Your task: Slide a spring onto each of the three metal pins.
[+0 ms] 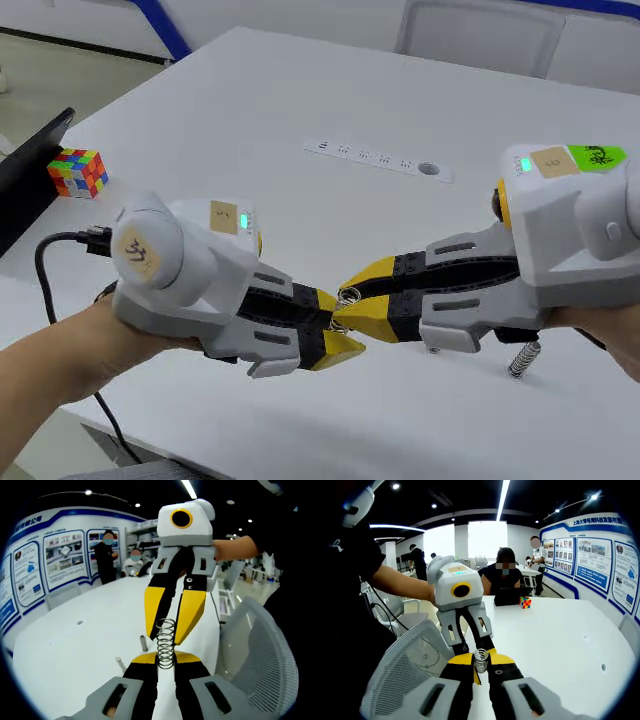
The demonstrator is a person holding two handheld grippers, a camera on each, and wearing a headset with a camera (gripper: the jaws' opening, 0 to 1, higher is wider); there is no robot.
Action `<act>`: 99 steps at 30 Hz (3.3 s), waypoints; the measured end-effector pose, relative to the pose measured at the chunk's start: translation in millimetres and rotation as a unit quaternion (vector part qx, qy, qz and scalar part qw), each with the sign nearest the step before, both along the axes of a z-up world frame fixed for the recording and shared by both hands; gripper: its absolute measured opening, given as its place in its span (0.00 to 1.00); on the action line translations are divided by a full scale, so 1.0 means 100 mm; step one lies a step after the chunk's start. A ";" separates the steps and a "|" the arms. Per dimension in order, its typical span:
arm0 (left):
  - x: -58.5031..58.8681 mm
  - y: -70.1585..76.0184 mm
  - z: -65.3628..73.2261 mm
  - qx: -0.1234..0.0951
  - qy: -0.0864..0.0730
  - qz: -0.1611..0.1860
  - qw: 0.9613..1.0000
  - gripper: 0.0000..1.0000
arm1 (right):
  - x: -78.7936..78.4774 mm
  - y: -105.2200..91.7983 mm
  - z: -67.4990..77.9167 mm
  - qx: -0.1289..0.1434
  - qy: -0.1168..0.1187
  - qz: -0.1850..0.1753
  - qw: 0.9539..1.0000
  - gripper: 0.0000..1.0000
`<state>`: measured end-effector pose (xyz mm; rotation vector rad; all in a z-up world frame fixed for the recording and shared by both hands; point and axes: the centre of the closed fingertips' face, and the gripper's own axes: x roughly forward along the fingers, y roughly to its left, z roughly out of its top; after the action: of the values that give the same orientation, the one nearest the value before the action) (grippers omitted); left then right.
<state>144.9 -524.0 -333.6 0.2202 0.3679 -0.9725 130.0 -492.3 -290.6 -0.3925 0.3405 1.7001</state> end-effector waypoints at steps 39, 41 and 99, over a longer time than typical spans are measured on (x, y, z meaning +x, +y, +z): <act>0.03 0.82 -0.10 0.007 0.037 0.110 0.993 0.61 | 1.22 0.05 -0.62 -0.034 0.004 -0.201 0.979 0.11; 0.03 0.83 -0.12 0.010 0.039 0.112 0.993 0.66 | 1.24 0.05 -0.70 -0.041 0.003 -0.205 0.978 0.11; 0.02 0.90 -0.23 0.000 0.062 0.131 0.990 0.69 | 1.31 -0.01 -1.56 -0.114 0.028 -0.249 0.961 0.16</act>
<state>146.4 -434.3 -356.7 0.1083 0.4969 -0.7291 260.6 -493.2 -446.6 -0.3882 0.6247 1.1822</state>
